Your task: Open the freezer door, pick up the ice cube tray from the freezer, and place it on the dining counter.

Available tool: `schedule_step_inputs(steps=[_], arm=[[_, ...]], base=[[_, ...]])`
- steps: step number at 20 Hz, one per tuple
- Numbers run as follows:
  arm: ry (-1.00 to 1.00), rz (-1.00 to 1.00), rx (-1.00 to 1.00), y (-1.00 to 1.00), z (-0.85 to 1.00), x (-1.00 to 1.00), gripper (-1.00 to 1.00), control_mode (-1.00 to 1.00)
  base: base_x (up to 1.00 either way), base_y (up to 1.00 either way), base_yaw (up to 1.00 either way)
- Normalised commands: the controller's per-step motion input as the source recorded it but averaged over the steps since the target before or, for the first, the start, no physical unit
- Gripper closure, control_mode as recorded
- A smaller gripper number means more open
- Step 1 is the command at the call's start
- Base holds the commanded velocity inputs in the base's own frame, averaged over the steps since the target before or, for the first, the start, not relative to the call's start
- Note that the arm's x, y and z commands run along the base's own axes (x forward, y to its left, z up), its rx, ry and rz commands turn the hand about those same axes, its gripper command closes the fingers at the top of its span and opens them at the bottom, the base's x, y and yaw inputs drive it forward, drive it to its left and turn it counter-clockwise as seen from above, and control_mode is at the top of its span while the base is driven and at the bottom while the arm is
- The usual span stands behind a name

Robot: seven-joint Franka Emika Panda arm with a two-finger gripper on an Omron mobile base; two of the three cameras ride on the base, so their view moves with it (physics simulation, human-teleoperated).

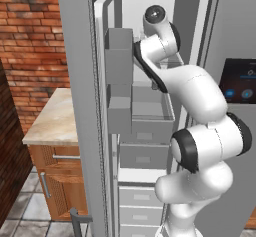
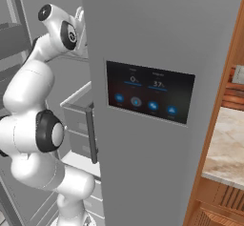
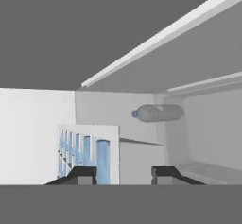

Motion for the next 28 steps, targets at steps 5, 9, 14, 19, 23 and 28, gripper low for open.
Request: schedule_step_inputs(steps=[5,9,14,19,23,28], arm=[[-0.22,0.00,0.00,0.00,0.00,-0.02,1.00,-1.00],[-0.12,0.00,0.00,0.00,0.12,0.00,1.00,-1.00],[0.00,0.00,0.00,0.00,0.34,-0.12,1.00,-1.00],[0.03,0.00,0.00,0.04,0.34,-0.40,1.00,-1.00],[0.03,0.00,0.00,0.05,0.14,-0.59,1.00,-1.00],[0.00,0.00,0.00,0.01,0.00,-0.57,1.00,-1.00]], base=[[0.00,0.00,0.00],[0.00,0.00,0.00],[0.00,0.00,0.00],[0.00,0.00,0.00],[0.00,0.00,0.00],[0.00,0.00,0.00]])
